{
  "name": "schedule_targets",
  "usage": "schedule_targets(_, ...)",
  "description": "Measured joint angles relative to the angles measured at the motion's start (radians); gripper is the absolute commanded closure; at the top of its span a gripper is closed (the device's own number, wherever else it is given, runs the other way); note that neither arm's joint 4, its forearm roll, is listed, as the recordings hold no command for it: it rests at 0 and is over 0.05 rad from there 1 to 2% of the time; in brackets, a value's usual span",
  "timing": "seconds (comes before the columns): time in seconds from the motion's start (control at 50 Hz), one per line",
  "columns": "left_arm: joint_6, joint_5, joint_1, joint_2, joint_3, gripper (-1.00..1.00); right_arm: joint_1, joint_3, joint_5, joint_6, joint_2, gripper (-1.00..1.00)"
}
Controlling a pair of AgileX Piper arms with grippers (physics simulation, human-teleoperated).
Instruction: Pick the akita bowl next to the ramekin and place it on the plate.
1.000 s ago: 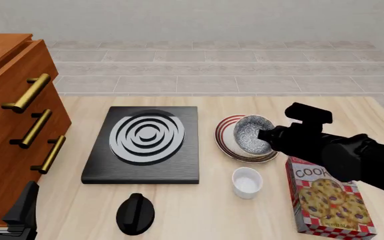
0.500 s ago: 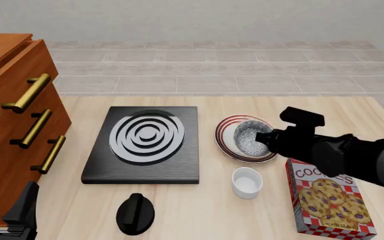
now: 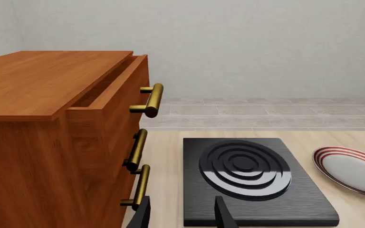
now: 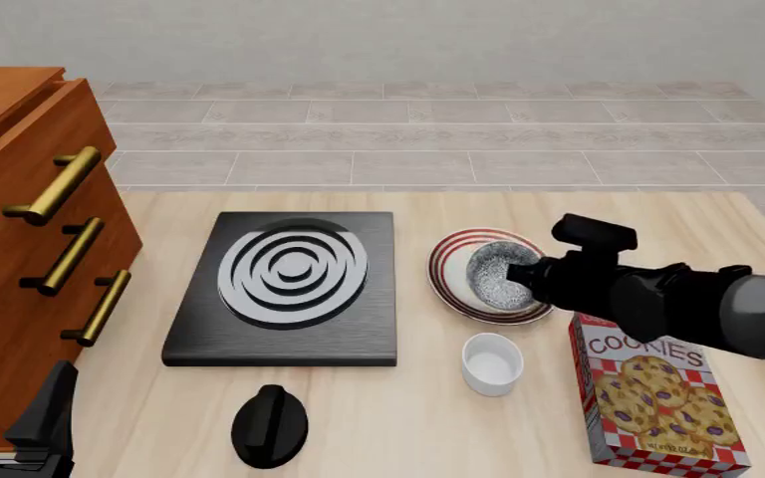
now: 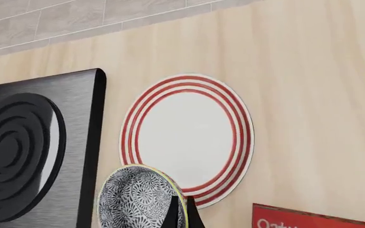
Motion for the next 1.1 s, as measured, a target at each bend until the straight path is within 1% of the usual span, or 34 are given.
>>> schedule_targets(0.5, 0.0, 0.0, 0.0, 0.0, 0.0, -1.0, -0.015, -0.041, -0.013, -0.033, 0.071, 1.0)
schedule_targets(1.1, 0.0, 0.0, 0.0, 0.0, 0.0, -1.0, -0.022, -0.105, -0.026, -0.054, 0.154, 1.0)
